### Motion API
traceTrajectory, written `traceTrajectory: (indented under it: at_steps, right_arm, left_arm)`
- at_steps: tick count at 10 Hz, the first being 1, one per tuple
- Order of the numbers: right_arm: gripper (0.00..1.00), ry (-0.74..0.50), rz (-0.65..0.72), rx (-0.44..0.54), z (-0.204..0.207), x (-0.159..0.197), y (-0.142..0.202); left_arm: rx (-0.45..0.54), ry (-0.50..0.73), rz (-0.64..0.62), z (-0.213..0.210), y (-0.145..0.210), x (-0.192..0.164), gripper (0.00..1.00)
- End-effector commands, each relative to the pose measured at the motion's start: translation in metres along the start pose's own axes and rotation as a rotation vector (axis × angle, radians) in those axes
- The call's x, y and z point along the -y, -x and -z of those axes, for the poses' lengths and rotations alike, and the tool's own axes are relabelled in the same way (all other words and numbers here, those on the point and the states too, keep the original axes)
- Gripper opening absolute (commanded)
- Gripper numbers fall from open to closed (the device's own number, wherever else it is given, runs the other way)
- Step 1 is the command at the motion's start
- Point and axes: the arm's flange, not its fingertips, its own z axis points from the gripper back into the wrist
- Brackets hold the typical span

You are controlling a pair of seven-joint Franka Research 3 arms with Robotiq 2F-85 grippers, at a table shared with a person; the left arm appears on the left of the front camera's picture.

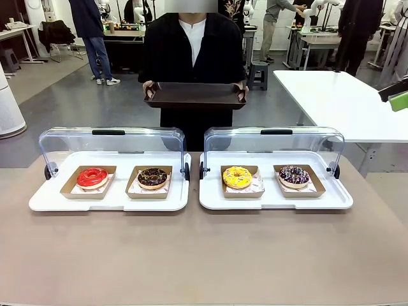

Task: Provide the desired donut to the person.
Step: Pick up and lift the Paper togo box containing the Donut pointed at by the person.

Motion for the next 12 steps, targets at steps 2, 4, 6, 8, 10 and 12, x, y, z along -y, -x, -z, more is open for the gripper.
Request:
traceTrajectory:
  at_steps: [2,4,6,8,10,12]
  right_arm:
    - [1.00,-0.006,-0.061,-0.010,-0.0027,0.0039,-0.0011]
    - [1.00,0.002,-0.067,0.001,-0.0022,0.0051,-0.0013]
    - [1.00,0.014,-0.050,-0.024,-0.0034,0.0014,0.0016]
    - [1.00,0.014,-0.050,-0.024,-0.0034,0.0014,0.0016]
    - [1.00,0.025,-0.041,-0.033,-0.0043,0.0013,0.0032]
    - [1.00,0.026,-0.040,-0.037,-0.0045,0.0007,0.0033]
  left_arm:
    - [-0.040,-0.005,-0.001,-0.0050,-0.0007,0.0057,1.00]
    - [-0.062,-0.011,0.008,0.0002,-0.0027,0.0123,1.00]
    - [-0.022,-0.010,-0.004,-0.0024,-0.0006,0.0026,1.00]
    - [-0.022,-0.010,-0.004,-0.0024,-0.0006,0.0026,1.00]
    - [-0.022,-0.010,-0.004,-0.0024,-0.0006,0.0026,1.00]
    - [-0.022,-0.010,-0.004,-0.0024,-0.0006,0.0026,1.00]
